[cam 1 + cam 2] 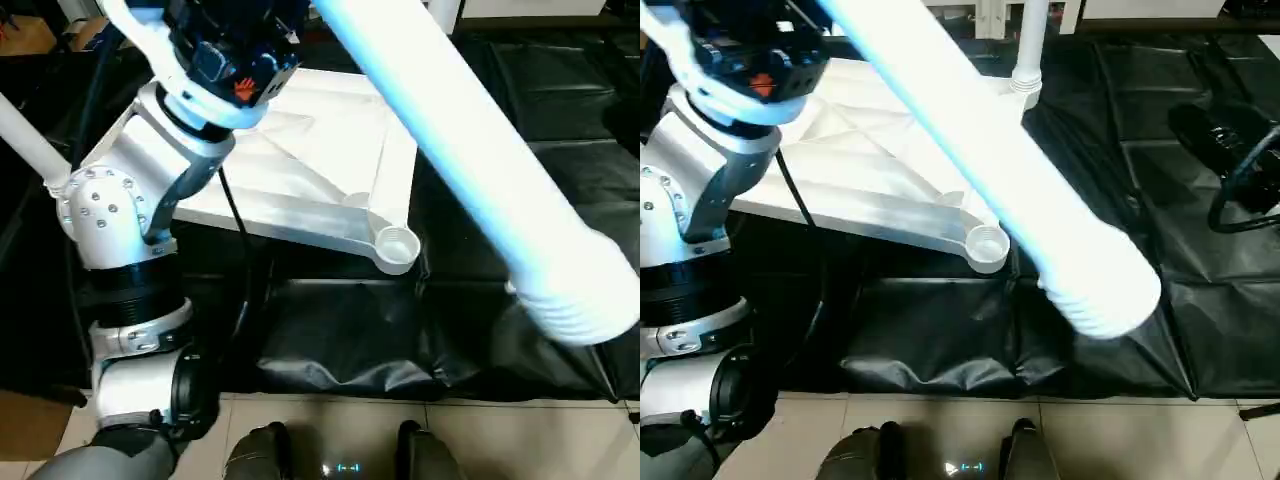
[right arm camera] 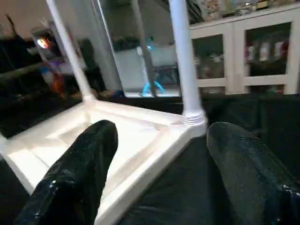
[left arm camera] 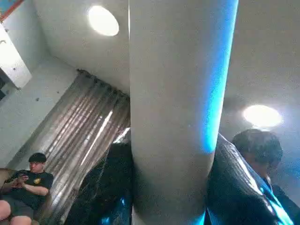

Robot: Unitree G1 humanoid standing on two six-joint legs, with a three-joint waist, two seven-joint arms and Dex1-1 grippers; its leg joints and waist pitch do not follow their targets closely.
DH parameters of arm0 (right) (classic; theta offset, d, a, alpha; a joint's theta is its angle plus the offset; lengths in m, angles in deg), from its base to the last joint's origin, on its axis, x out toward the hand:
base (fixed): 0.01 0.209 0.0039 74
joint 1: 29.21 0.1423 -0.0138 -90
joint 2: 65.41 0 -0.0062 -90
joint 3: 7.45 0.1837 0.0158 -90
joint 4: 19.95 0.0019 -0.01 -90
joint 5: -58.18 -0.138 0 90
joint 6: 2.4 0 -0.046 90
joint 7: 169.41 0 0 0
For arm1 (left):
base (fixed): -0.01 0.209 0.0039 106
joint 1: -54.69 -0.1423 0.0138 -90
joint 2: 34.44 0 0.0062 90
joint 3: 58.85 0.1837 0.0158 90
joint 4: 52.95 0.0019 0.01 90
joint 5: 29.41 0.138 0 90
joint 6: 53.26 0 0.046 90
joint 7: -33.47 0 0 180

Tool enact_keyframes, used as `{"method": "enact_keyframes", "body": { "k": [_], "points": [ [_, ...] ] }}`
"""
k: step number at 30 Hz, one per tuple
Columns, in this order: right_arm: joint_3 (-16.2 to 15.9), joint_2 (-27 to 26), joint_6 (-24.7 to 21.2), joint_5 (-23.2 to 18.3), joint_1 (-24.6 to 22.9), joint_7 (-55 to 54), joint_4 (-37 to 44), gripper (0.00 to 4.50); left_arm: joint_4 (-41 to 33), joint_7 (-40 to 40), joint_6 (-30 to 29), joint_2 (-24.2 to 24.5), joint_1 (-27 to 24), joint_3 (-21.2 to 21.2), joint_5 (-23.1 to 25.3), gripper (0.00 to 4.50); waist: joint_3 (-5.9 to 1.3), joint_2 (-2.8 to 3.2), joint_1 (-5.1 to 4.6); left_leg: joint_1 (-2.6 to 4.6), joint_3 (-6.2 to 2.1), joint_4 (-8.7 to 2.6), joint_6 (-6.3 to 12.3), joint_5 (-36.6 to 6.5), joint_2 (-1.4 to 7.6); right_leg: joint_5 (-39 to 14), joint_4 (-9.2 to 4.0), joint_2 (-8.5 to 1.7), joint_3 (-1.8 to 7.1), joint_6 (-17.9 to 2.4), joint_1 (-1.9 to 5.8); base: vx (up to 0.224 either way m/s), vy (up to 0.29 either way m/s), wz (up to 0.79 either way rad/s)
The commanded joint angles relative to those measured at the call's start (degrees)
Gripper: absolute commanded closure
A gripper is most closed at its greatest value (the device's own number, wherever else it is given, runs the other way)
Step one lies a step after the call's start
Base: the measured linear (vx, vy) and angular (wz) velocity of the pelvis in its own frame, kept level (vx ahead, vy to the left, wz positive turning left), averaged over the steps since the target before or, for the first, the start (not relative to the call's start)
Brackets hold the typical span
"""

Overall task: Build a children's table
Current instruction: Pick table leg

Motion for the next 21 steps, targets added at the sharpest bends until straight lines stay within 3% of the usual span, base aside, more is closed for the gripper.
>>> {"method": "enact_keyframes", "body": {
  "k": [1,6,8,11,14,21],
  "points": [
    [1.4,-0.6,-3.8,-8.1,1.7,0.8,3.3,0.76,-2.0,2.0,-1.4,1.4,-0.8,1.5,1.2,2.8,-5.12,-1.13,0.06,1.81,0.3,-3.43,6.44,-7.8,-1.19,-15.3,-3.77,1.4,-0.74,-10.4,4.27,0.0,0.0,0.0],
    [0.0,-0.9,-9.6,-22.1,4.5,3.3,3.8,0.35,-2.8,6.8,-2.2,3.6,-2.7,6.6,6.6,2.8,-5.49,-1.07,0.2,1.87,0.31,-3.31,7.34,-6.0,-1.02,-14.4,-3.63,1.36,-0.67,-10.6,4.39,0.0,0.0,0.0],
    [-1.9,0.3,-12.0,-24.5,6.1,5.5,2.5,0.23,-3.0,9.6,-2.0,4.8,-3.2,9.4,9.4,2.8,-5.86,-1.15,0.28,1.91,0.3,-3.2,7.26,-4.7,-0.95,-13.1,-3.35,1.43,-0.67,-10.9,4.39,0.0,0.0,0.0],
    [-5.2,3.1,-14.7,-23.3,6.5,11.4,2.2,0.02,-2.9,12.8,-1.2,5.8,-3.1,12.6,12.6,2.8,-5.87,-1.23,0.47,1.81,0.31,-3.22,6.67,-4.5,-0.86,-12.2,-3.19,1.27,-0.53,-11.2,4.58,0.0,0.0,0.0],
    [-8.2,4.5,-16.5,-23.7,7.6,14.9,2.0,0.0,-2.4,15.6,0.2,6.5,-2.6,15.2,15.8,2.8,-6.23,-1.72,0.66,1.68,0.36,-2.98,7.26,-3.0,-0.86,-9.7,-2.81,1.1,-0.36,-12.1,4.76,0.0,0.0,0.0],
    [-16.9,6.2,-19.1,-23.4,12.5,19.4,1.3,0.0,-1.0,20.7,4.1,6.5,-0.4,20.4,22.9,2.8,-6.21,-2.1,0.64,1.58,0.35,-2.79,7.4,-3.2,-0.78,-10.8,-2.55,0.89,-0.14,-12.9,4.78,0.0,0.0,0.0]
  ]
}}
